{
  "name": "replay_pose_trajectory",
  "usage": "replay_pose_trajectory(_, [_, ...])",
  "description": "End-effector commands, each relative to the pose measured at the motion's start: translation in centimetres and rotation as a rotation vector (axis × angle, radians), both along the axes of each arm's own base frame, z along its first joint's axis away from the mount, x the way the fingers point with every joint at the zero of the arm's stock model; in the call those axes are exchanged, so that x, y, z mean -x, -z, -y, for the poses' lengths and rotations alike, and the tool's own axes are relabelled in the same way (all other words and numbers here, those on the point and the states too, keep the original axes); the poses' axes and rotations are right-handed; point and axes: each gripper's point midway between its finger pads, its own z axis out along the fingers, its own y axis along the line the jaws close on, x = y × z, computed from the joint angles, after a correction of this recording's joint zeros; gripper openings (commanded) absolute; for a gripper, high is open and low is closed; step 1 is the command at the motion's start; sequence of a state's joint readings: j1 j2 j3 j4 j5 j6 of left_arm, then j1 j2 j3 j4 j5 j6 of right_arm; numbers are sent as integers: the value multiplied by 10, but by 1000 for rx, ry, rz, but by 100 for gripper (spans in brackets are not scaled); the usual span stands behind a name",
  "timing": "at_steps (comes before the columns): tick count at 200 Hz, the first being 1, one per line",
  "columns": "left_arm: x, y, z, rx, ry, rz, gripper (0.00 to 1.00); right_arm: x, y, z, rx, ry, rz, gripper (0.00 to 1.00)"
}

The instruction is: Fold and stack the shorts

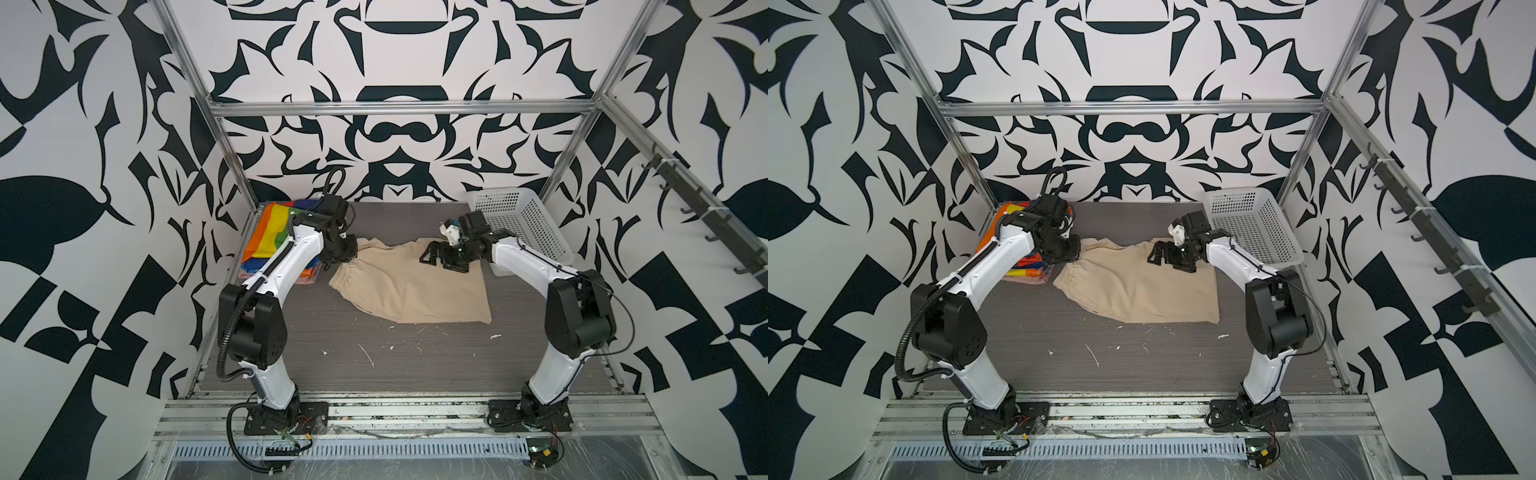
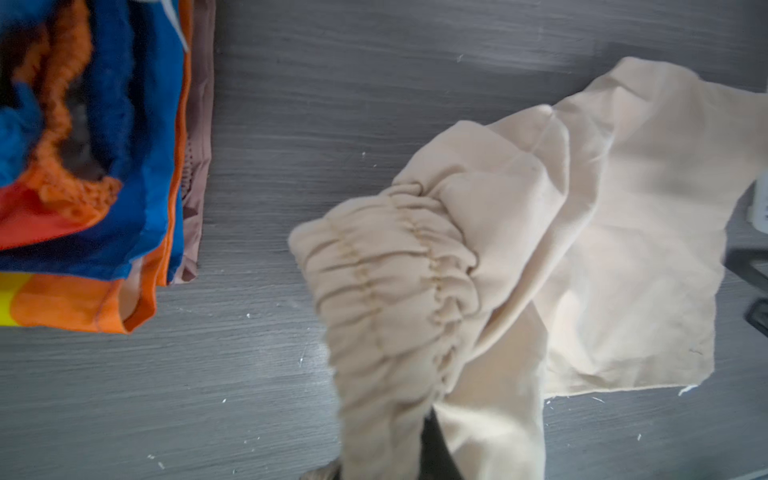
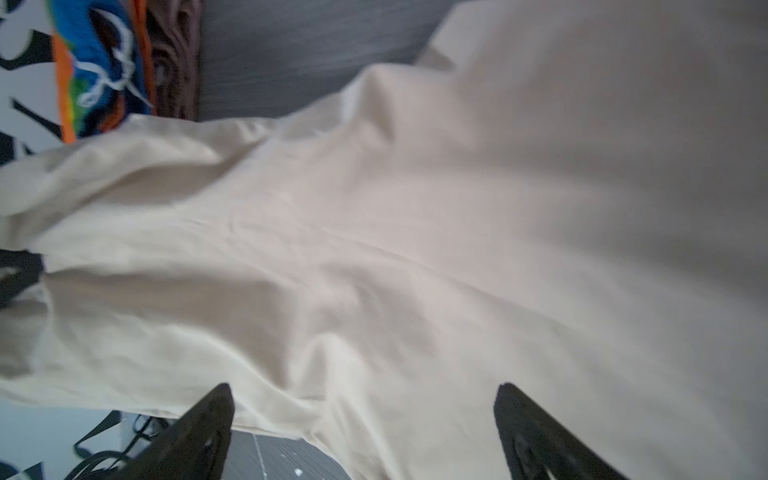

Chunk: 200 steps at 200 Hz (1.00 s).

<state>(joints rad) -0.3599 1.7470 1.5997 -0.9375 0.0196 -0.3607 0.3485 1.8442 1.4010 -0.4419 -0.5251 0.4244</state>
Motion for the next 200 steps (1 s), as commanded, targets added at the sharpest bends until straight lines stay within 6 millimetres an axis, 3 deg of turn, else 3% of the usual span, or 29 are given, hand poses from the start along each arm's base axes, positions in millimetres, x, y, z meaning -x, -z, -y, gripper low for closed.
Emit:
replay_pose_trajectory(1, [9,1,-2,-47,14,-61,0,-19,-28,-51,-175,-84,42,100])
replay_pose_trajectory(38, [5,8,2,-45,19,-84,0,-58,-17,-87,-318,-83,-15,100])
replay_pose_trajectory(65, [3,16,7,-28,25,-103,0,-80,-3,-101,-323,-87,-42,100])
replay_pose_trajectory(108, [-8,25,9,8,10,-103,0,-110,26,-98,-246,-81,-50,100])
replay_pose_trajectory(134, [-16,28,11,49,-10,-113,0,-125,18,-92,-238,-77,-37,100])
replay_pose_trajectory(148, [-20,26,10,51,-17,-109,0,-124,1,-87,-238,-82,-17,100])
replay_pose_trajectory(152, [-22,25,9,54,-22,-105,0,-122,-15,-85,-242,-84,8,100])
replay_pose_trajectory(166, [-25,23,10,82,-31,-103,0,-109,-37,-76,-231,-81,26,100])
replay_pose_trajectory(200, [-29,22,17,186,-54,-103,0,-42,-44,-56,-194,-85,7,100])
